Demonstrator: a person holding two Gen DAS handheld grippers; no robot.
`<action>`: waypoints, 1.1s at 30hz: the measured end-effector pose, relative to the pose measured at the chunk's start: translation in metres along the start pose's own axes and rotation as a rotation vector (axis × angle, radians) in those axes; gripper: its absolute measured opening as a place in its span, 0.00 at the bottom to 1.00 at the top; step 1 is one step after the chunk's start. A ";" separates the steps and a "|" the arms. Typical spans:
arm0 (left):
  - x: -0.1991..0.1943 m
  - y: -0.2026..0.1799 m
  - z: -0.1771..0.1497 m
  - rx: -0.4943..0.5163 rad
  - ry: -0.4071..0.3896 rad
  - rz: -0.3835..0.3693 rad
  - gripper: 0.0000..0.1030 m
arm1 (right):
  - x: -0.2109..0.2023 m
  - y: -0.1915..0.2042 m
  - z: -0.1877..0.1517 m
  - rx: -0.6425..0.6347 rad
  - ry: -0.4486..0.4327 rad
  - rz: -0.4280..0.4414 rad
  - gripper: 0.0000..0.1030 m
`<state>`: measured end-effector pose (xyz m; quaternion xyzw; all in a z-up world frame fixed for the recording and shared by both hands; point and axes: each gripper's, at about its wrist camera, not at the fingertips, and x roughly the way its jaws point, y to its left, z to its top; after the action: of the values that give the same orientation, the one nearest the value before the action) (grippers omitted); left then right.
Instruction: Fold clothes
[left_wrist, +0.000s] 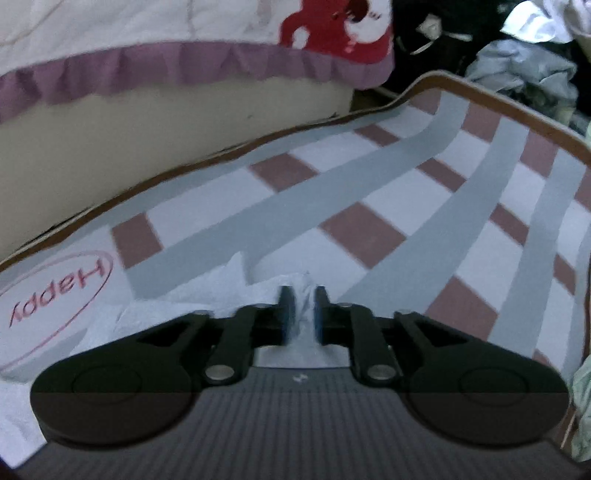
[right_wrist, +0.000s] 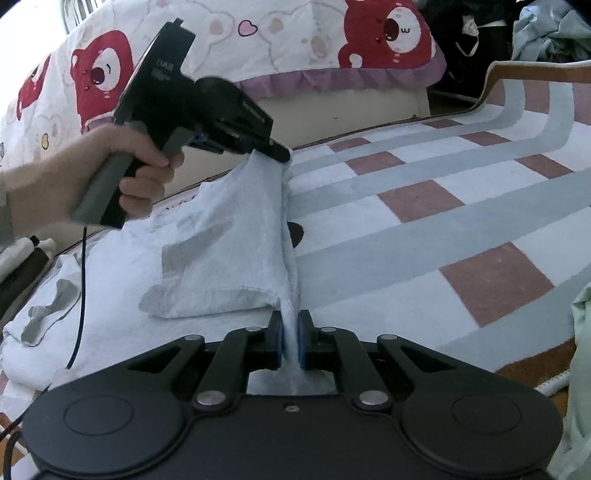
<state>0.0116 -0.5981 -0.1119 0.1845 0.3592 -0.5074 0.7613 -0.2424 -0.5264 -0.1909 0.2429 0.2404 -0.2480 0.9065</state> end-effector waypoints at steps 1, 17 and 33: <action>-0.006 0.006 -0.002 -0.015 -0.014 0.021 0.52 | -0.001 -0.002 0.000 0.015 0.003 0.001 0.06; -0.067 0.101 -0.095 -0.344 0.070 -0.089 0.72 | -0.018 0.024 0.035 -0.048 0.102 0.092 0.62; -0.064 0.052 -0.085 -0.076 0.028 0.310 0.53 | 0.019 0.026 0.026 -0.170 0.157 -0.104 0.52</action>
<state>0.0140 -0.4805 -0.1264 0.2159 0.3559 -0.3674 0.8317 -0.2050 -0.5280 -0.1730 0.1711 0.3428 -0.2535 0.8882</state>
